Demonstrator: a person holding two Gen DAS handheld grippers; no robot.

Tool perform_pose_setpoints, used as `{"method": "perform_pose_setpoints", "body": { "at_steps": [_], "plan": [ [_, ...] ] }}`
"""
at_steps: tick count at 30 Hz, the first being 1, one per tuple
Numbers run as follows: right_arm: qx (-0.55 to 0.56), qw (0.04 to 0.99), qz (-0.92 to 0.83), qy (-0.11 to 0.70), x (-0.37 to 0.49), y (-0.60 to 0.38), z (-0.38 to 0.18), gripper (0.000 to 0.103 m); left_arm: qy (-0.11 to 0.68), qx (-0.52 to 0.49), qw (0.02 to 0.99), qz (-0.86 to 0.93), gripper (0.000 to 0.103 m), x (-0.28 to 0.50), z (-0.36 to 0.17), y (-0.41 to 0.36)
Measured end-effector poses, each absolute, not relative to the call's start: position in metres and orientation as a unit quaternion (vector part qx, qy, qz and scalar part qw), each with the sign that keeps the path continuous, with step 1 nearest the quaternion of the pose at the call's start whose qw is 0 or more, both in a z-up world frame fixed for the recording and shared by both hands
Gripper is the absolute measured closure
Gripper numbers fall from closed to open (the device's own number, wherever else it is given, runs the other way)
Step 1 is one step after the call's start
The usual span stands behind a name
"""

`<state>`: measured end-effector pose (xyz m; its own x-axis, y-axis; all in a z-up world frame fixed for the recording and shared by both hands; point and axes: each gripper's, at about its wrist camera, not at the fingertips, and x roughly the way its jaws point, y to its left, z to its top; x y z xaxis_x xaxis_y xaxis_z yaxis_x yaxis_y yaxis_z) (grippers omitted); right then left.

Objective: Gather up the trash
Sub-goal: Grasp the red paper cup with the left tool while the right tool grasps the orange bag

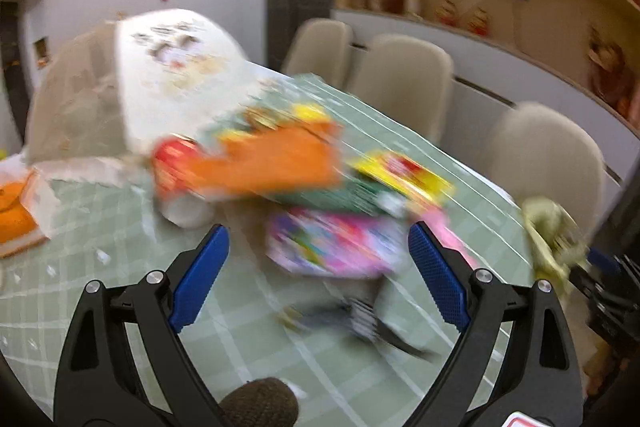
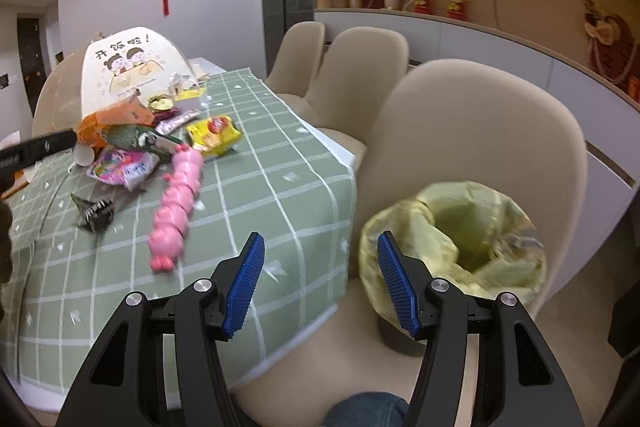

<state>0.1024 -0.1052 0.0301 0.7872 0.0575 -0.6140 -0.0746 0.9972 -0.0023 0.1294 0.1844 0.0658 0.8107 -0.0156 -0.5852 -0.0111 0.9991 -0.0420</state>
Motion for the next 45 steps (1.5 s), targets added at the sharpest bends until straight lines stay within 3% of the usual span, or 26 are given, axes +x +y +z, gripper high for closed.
{"method": "perform_pose_setpoints", "body": {
  "at_steps": [7,13,19,21,22,26,36,41,45],
  "plan": [
    [-0.011,0.941,0.119,0.318,0.15,-0.05,0.062,0.047,0.331,-0.101,0.937,0.051,0.012,0.192,0.069,0.277],
    [-0.03,0.924,0.194,0.33,0.214,0.029,0.091,0.047,0.363,-0.074,0.928,0.035,0.012,0.203,0.043,0.297],
    [-0.027,0.898,0.215,0.383,0.284,0.101,0.074,0.047,0.356,-0.095,0.929,0.023,0.013,0.203,0.04,0.331],
    [-0.013,0.888,0.215,0.406,0.297,0.109,0.061,0.056,0.353,-0.128,0.926,0.026,0.013,0.203,0.042,0.347],
    [0.0,0.881,0.225,0.416,0.299,0.109,0.056,0.074,0.355,-0.139,0.924,0.025,0.013,0.203,0.042,0.352],
    [0.019,0.875,0.242,0.418,0.29,0.104,0.053,0.088,0.366,-0.159,0.917,0.018,0.014,0.204,0.039,0.358],
    [0.027,0.937,0.167,0.306,0.204,-0.007,0.104,0.091,0.371,-0.152,0.916,0.027,0.023,0.206,0.039,0.347],
    [0.041,0.937,0.152,0.31,0.182,-0.056,0.101,0.091,0.372,-0.164,0.91,0.079,0.024,0.226,0.041,0.361],
    [0.076,0.935,0.165,0.306,0.174,-0.084,0.104,0.091,0.416,-0.189,0.886,0.081,0.031,0.251,0.029,0.359]
  ]
}}
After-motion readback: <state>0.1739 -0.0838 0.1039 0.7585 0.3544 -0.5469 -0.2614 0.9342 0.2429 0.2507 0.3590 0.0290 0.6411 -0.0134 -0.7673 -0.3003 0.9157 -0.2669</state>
